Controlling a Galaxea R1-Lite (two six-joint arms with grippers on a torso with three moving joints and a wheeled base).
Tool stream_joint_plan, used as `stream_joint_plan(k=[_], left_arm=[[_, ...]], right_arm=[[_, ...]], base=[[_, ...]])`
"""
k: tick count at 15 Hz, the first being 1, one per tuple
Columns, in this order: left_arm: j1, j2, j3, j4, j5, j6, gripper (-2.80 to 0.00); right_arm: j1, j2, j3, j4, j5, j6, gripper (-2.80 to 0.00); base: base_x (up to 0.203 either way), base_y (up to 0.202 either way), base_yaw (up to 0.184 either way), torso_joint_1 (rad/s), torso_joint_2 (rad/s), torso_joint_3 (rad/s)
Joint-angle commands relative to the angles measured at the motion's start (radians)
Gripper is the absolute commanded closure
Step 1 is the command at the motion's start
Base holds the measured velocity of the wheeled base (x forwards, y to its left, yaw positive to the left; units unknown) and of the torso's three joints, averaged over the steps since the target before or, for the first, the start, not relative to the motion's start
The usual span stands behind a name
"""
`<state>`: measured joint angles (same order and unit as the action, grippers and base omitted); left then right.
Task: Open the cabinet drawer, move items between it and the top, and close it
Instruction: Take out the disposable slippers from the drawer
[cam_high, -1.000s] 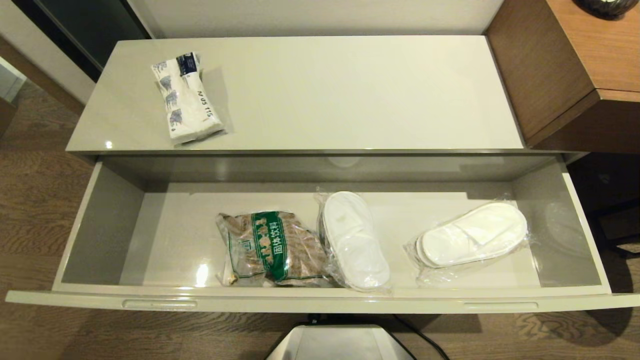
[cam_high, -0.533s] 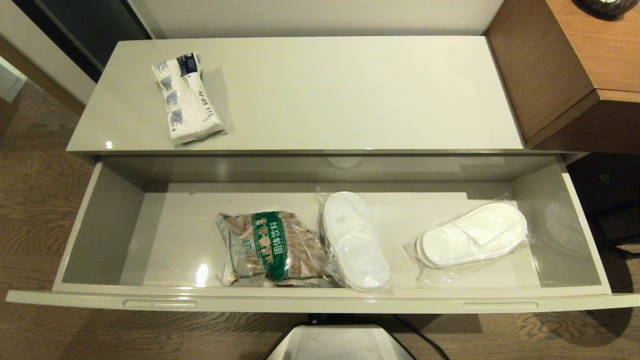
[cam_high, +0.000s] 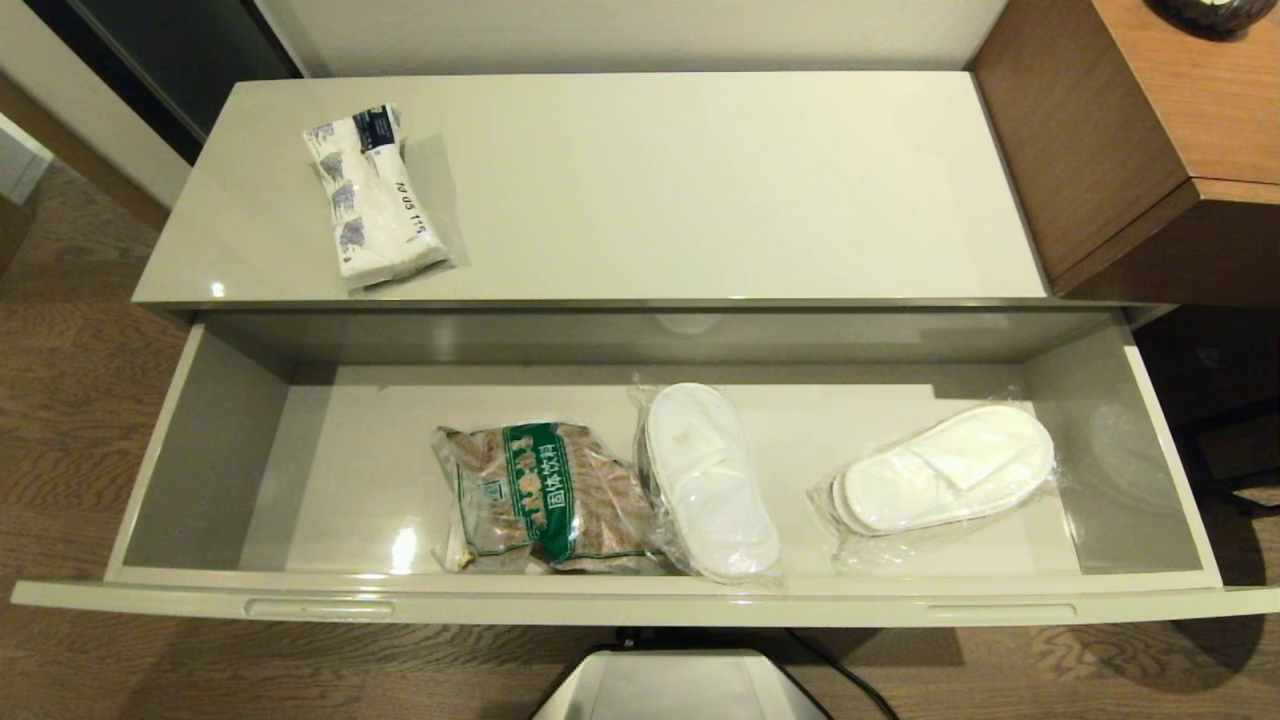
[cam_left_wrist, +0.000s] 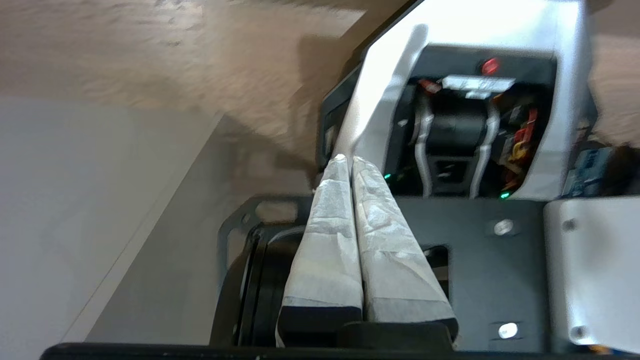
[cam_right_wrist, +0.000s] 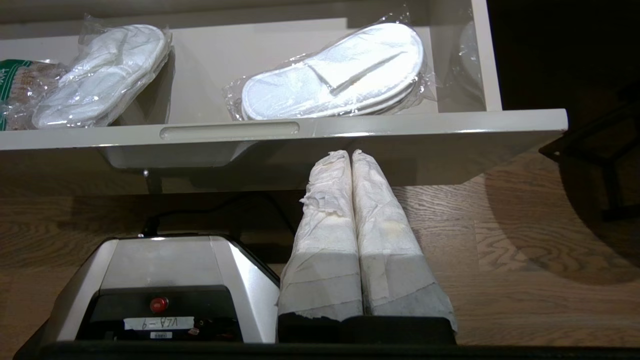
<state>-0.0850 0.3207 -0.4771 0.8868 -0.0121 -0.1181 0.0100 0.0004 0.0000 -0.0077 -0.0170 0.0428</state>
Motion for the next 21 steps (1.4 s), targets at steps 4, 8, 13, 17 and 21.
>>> stream_joint_plan(k=[4,8,13,17,21], left_arm=[[0.079,-0.187,0.058,0.030,0.012,0.212,0.00],[0.082,-0.326,0.139,-0.266,0.022,0.341,0.00],[0.082,-0.321,0.437,-0.883,0.040,0.309,0.00],[0.082,-0.321,0.478,-0.879,-0.019,0.204,0.00],[0.082,-0.321,0.478,-0.876,-0.012,0.189,0.00]], right_arm=[[0.000,-0.025,0.000,0.000,0.000,0.000,0.00],[0.000,-0.025,0.000,0.000,0.000,0.000,0.00],[-0.001,-0.025,0.000,0.000,0.000,0.000,0.00],[0.001,-0.025,0.000,0.000,0.000,0.000,0.00],[-0.001,-0.025,0.000,0.000,0.000,0.000,0.00]], base=[[0.000,0.000,0.000,0.000,0.00,0.000],[0.000,0.000,0.000,0.000,0.00,0.000],[0.000,0.000,0.000,0.000,0.00,0.000],[0.000,0.000,0.000,0.000,0.00,0.000],[0.000,0.000,0.000,0.000,0.00,0.000]])
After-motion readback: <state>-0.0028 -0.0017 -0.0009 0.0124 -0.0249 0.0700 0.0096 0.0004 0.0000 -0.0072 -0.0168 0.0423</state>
